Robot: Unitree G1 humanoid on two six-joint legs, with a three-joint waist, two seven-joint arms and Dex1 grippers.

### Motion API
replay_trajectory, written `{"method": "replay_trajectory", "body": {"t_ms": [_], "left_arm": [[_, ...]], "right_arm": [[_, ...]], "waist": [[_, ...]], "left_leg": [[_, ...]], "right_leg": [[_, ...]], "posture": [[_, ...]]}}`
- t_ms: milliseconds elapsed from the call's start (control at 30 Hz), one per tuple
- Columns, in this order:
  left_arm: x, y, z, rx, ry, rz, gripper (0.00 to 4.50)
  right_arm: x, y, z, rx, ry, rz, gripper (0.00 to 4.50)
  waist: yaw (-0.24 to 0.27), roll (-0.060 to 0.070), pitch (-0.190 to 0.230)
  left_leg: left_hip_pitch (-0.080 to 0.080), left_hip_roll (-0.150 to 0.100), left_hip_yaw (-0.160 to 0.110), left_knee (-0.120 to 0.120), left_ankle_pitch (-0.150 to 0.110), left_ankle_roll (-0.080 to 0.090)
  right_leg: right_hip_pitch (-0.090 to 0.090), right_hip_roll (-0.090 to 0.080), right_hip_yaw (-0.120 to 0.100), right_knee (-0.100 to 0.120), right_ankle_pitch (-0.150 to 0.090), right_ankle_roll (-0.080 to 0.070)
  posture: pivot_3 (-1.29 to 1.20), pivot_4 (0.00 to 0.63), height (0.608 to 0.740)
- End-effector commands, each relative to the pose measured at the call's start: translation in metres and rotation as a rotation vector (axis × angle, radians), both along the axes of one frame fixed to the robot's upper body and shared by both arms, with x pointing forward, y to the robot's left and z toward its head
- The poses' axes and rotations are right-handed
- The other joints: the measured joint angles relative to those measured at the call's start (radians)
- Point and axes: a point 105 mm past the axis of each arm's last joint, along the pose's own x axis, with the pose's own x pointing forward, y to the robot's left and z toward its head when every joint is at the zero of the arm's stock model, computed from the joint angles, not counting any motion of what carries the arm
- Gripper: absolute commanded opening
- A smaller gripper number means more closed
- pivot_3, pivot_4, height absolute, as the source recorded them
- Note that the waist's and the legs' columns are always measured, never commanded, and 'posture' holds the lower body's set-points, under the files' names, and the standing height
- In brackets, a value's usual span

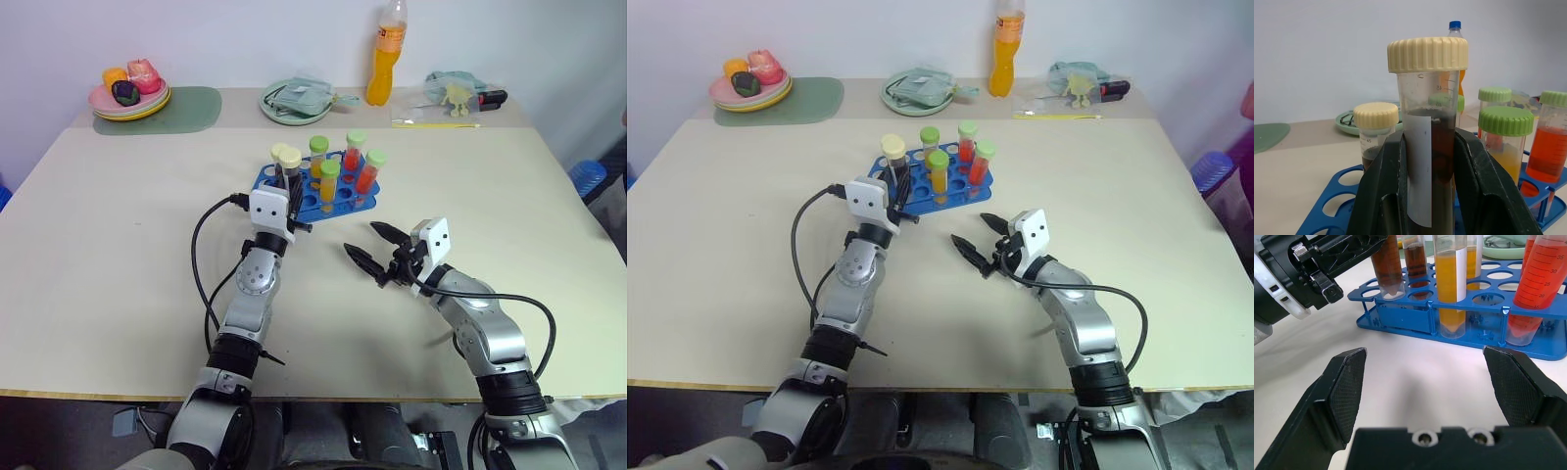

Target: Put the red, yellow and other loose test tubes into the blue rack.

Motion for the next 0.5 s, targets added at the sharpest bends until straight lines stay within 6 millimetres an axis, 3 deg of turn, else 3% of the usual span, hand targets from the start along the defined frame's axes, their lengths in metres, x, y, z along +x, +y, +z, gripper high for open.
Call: {"method": "replay_trajectory", "body": {"t_ms": [33, 500], "left_arm": [[-0.0016, 0.0012, 0.0127, 0.005, -0.054, 0.013, 0.75], [0.0046, 0.0002, 0.0142, 0.007, -0.053, 0.018, 0.75]], "right_arm": [[-0.0045, 0.0039, 0.0146, 0.011, -0.069, 0.019, 4.22], [-0.0072, 0.0041, 0.0126, 0.010, -0.062, 0.019, 4.22]], "waist": [[0.000, 0.000, 0.000], [0.000, 0.000, 0.000]], "left_leg": [[0.000, 0.000, 0.000, 0.000, 0.000, 0.000], [0.000, 0.000, 0.000, 0.000, 0.000, 0.000]], "right_leg": [[0.000, 0.000, 0.000, 0.000, 0.000, 0.000], [0.000, 0.000, 0.000, 0.000, 0.000, 0.000]], "posture": [[0.00, 0.150, 0.729], [0.00, 0.150, 0.729]]}}
